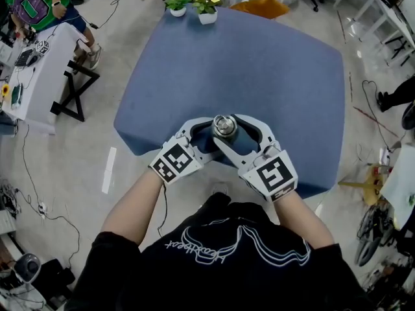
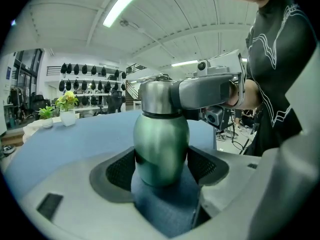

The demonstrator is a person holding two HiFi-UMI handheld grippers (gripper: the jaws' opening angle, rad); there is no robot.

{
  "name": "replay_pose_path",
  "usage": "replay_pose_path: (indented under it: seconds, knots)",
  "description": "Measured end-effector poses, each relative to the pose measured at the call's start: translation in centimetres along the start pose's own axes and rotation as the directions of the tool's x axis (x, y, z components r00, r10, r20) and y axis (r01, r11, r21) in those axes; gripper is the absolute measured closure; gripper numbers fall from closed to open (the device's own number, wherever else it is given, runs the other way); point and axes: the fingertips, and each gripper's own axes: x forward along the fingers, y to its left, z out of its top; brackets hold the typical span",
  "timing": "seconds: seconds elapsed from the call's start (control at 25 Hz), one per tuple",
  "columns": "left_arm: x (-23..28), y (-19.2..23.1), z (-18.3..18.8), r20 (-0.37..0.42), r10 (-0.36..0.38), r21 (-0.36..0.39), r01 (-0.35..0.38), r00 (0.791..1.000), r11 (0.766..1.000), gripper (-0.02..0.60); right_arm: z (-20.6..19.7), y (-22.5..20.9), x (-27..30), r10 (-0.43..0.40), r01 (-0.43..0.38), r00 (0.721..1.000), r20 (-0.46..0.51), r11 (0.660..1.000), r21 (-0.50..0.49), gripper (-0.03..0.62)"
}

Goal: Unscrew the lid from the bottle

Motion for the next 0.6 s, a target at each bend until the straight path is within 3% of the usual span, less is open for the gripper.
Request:
replay_pose_path:
  seconds: [0.36, 0.6]
  knots:
    - [-0.06, -0.12, -0.26, -0.008, -0.045, 0.030, 0.045, 0.999, 0.999, 0.265, -0.15, 0.13, 0.01, 0.141, -0.142, 0.989, -0.038, 0.990, -0.017, 0.342]
    - [-0.01, -0.08, -0.36, -0.024, -0.087, 0.055, 0.088, 0.996, 0.995, 0.265, -0.27, 0.44, 0.05, 0.288, -0.290, 0.956, -0.056, 0.956, -0.041, 0.342]
